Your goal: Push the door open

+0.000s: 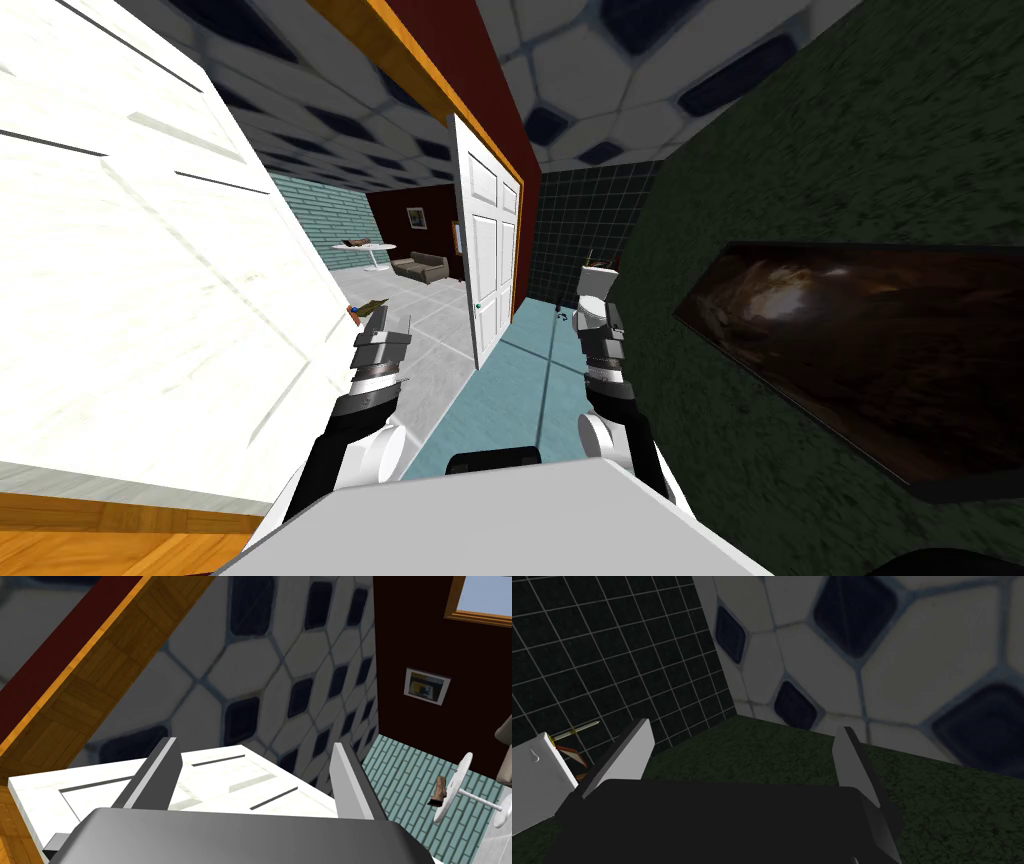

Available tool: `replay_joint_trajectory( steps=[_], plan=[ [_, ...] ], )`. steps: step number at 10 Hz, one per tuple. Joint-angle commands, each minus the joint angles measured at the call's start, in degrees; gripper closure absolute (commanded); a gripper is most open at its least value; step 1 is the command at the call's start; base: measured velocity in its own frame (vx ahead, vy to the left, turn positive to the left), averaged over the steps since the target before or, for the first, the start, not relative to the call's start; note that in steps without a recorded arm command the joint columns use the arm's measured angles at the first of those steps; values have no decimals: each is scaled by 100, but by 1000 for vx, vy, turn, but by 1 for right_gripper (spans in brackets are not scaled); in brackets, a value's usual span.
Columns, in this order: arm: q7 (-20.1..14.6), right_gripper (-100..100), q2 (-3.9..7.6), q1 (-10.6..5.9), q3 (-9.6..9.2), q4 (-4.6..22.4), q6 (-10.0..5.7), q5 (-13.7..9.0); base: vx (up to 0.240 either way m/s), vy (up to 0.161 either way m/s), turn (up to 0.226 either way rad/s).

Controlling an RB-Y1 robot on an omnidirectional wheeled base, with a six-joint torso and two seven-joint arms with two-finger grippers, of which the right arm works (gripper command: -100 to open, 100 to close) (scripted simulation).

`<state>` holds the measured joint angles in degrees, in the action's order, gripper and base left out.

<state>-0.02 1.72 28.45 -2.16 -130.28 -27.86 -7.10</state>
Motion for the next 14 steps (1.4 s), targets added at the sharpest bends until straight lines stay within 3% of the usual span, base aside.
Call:
replay_joint_trajectory(
  steps=[1,4,7,9,14],
  plan=[
    [31,-100,46,30,-72,200,-139,2,72,5,121],
    [73,-100,99,70,-170,473,-329,6,132,5,91],
    [144,-100,171,138,-334,929,-648,11,151,7,141],
    [172,-100,195,164,-399,1110,-774,14,109,6,95],
    [302,-100,285,288,-699,1946,-1357,24,141,1,149]
  ],
)
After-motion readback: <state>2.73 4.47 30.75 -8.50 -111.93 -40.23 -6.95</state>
